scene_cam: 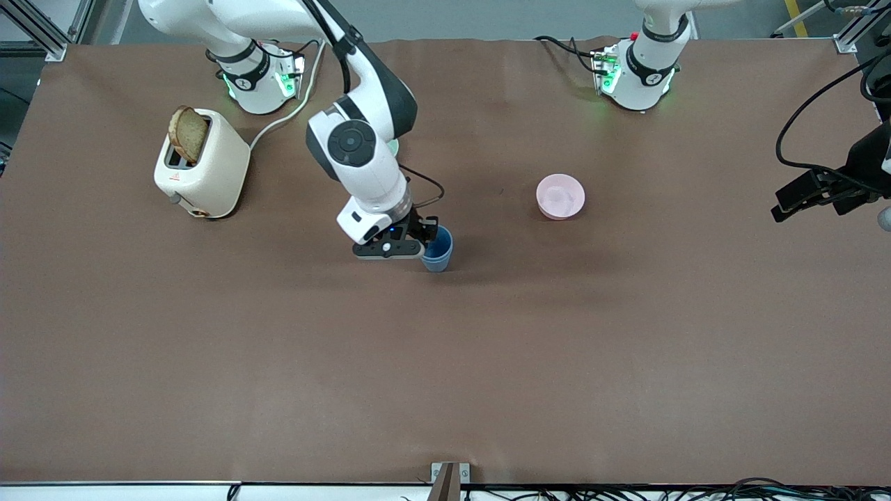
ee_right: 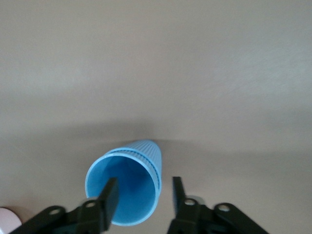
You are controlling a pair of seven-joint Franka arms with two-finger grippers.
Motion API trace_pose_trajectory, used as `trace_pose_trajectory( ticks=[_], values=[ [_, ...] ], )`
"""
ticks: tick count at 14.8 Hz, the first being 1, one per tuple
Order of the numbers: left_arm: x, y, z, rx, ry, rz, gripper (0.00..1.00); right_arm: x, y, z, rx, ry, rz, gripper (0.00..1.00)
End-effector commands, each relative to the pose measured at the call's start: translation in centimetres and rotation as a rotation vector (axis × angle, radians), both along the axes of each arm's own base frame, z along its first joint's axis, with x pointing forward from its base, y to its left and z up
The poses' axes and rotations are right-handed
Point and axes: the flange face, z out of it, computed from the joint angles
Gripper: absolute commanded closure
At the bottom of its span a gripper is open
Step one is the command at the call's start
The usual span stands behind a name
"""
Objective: Stack blue cups with both arms
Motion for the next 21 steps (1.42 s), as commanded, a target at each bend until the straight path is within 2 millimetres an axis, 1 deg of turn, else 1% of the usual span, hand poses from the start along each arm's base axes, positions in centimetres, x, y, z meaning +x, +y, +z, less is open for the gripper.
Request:
trace_pose_trajectory(
  ticks=[1, 2, 3, 4, 5, 6, 7, 8, 9, 10, 12, 13, 14, 15, 16, 17, 18, 19, 20, 21],
  values=[
    [-0.6, 0.2, 1.4, 0.017, -0.032, -0.011, 0.0, 1.2, -6.7, 7.8, 0.001, -0.01, -0.064, 0.0],
    [-0.7, 0.2, 1.8, 0.017, -0.038, -0.012, 0.0, 1.9, -9.3, 10.1, -0.028, -0.043, -0.074, 0.0],
    [-0.9, 0.2, 2.1, 0.018, -0.043, -0.011, 0.0, 2.2, -11.6, 12.0, -0.083, -0.07, -0.079, 0.0],
    [-1.0, 0.2, 2.4, 0.018, -0.047, -0.006, 0.0, 2.3, -13.7, 13.3, -0.132, -0.081, -0.086, 0.0],
    [-1.2, 0.1, 2.6, 0.018, -0.052, -0.006, 0.0, 3.0, -16.8, 14.6, -0.168, -0.09, -0.122, 0.0],
    [-1.2, 0.0, 2.7, 0.018, -0.053, -0.009, 0.0, 3.5, -19.4, 15.5, -0.179, -0.088, -0.16, 0.0],
    [-1.2, -0.4, 2.6, 0.02, -0.052, -0.02, 0.0, 3.6, -21.1, 16.0, -0.185, -0.082, -0.184, 0.0],
    [-1.2, -1.1, 2.5, 0.019, -0.051, -0.032, 0.0, 3.8, -23.6, 16.2, -0.189, -0.074, -0.221, 0.0],
    [-1.2, -1.1, 2.6, 0.02, -0.053, -0.032, 0.0, 3.8, -25.6, 16.4, -0.19, -0.072, -0.242, 0.0],
    [-1.1, -0.3, 2.6, 0.022, -0.053, -0.017, 0.0, 3.6, -27.6, 16.6, -0.195, -0.071, -0.231, 0.0],
    [-1.5, -1.0, 2.8, 0.022, -0.05, -0.029, 0.0, 3.6, -32.2, 17.3, -0.206, -0.076, -0.192, 0.0],
    [-2.1, -1.3, 2.9, 0.024, -0.028, -0.037, 0.0, 3.7, -34.2, 17.9, -0.212, -0.082, -0.17, 0.0],
    [-2.4, -1.4, 2.4, 0.024, -0.005, -0.039, 0.0, 3.7, -36.3, 18.4, -0.217, -0.088, -0.157, 0.0],
    [-2.4, -1.3, 2.0, 0.016, -0.003, -0.033, 0.0, 3.8, -38.3, 18.8, -0.221, -0.09, -0.147, 0.0],
    [-1.8, -1.1, 2.3, 0.011, -0.039, -0.03, 0.0, 3.8, -40.1, 19.5, -0.219, -0.078, -0.144, 0.0],
    [-1.7, -0.8, 2.2, 0.011, -0.05, -0.025, 0.0, 4.1, -41.5, 20.9, -0.219, -0.092, -0.157, 0.0],
    [-1.8, -1.1, 2.2, 0.021, -0.047, -0.034, 0.0, 4.3, -43.0, 23.1, -0.221, -0.122, -0.166, 0.0],
    [-1.9, -1.9, 2.2, 0.029, -0.047, -0.058, 0.0, 4.2, -44.4, 25.2, -0.226, -0.119, -0.161, 0.0],
    [-2.1, -2.1, 1.9, 0.046, -0.025, -0.076, 0.0, 3.7, -45.6, 27.3, -0.216, -0.11, -0.151, 0.0],
    [-2.6, -2.2, 0.9, 0.055, 0.039, -0.084, 0.0, 3.1, -46.3, 28.9, -0.205, -0.094, -0.142, 0.0]
  ],
)
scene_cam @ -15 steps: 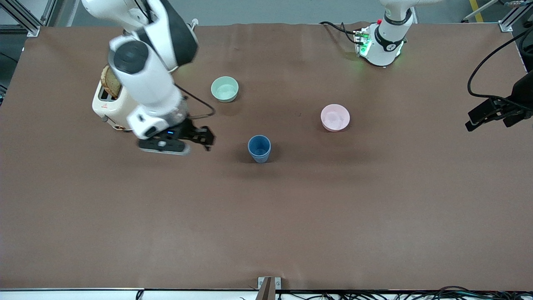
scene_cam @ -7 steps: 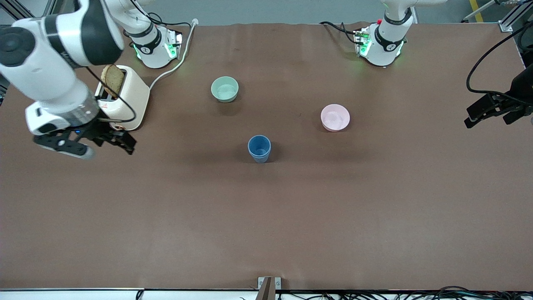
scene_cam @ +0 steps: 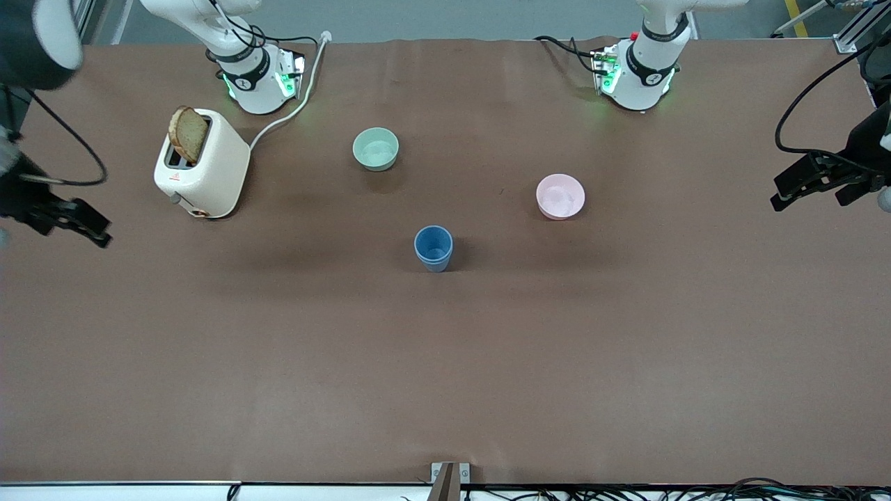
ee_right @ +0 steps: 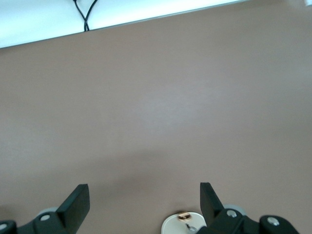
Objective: Stack blue cups with both arms
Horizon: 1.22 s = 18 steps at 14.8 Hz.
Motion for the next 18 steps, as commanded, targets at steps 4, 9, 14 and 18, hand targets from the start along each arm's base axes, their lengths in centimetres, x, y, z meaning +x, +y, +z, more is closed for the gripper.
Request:
trace_pose_trajectory(
  ticks=[4, 9, 14, 18],
  values=[
    [-1.9, -0.6, -2.7, 0.03, 0.101, -0.024, 0.0, -3.2, -4.1, 7.7, 0.021, 0.063, 0.071, 0.0],
    [-0.9, -0.6, -1.1, 0.009, -0.022, -0.021, 0.0, -6.3, -3.8, 7.7, 0.045, 0.189, 0.12, 0.0],
    [-0.9, -0.6, -1.0, 0.013, -0.02, -0.034, 0.0, -6.6, -3.5, 7.3, 0.058, 0.182, 0.127, 0.0],
    [-0.4, -0.1, -0.3, 0.008, -0.035, -0.027, 0.0, -5.6, -3.4, 7.6, 0.057, 0.118, 0.153, 0.0]
  ],
)
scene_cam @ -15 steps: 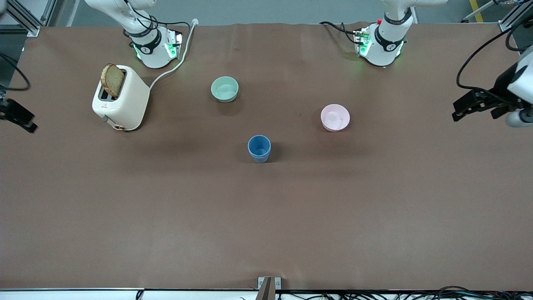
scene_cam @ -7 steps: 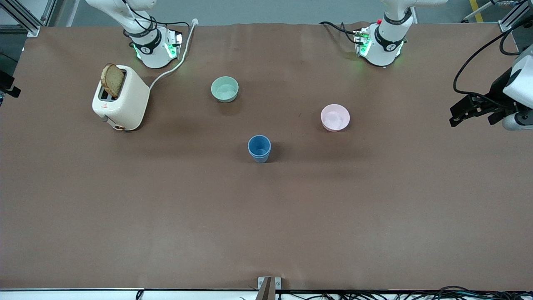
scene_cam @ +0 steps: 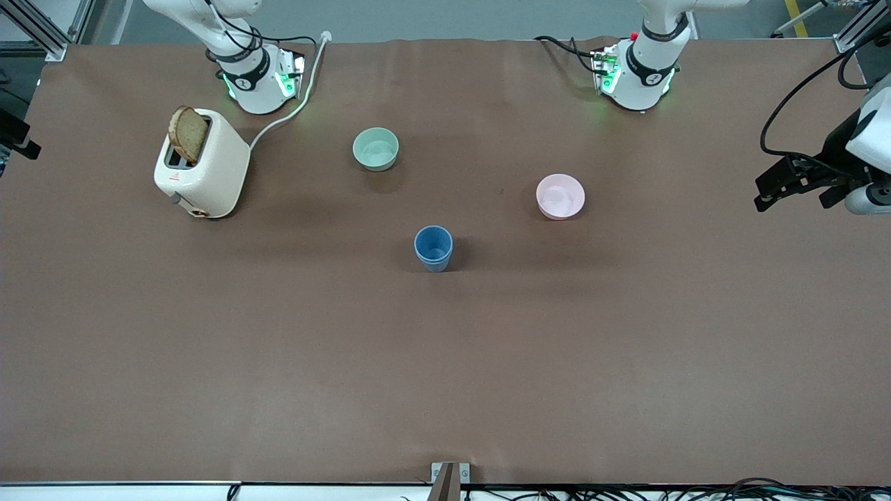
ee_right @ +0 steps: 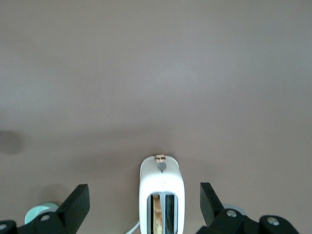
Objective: Stack blue cups with both arms
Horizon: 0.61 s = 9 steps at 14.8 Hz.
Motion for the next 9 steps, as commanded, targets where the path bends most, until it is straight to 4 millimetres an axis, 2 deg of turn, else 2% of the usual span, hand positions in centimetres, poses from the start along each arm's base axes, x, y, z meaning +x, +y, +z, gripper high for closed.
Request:
trace_pose_trajectory(
  ticks=[1, 9],
  values=[
    [0.08, 0.52, 0.75, -0.004, -0.018, -0.006, 0.0, -0.48, 0.26, 0.04, 0.013, -0.022, 0.035, 0.0],
    [0.05, 0.03, 0.83, -0.001, -0.02, -0.015, 0.0, -0.19, 0.14, 0.12, 0.009, -0.029, 0.049, 0.0]
  ],
)
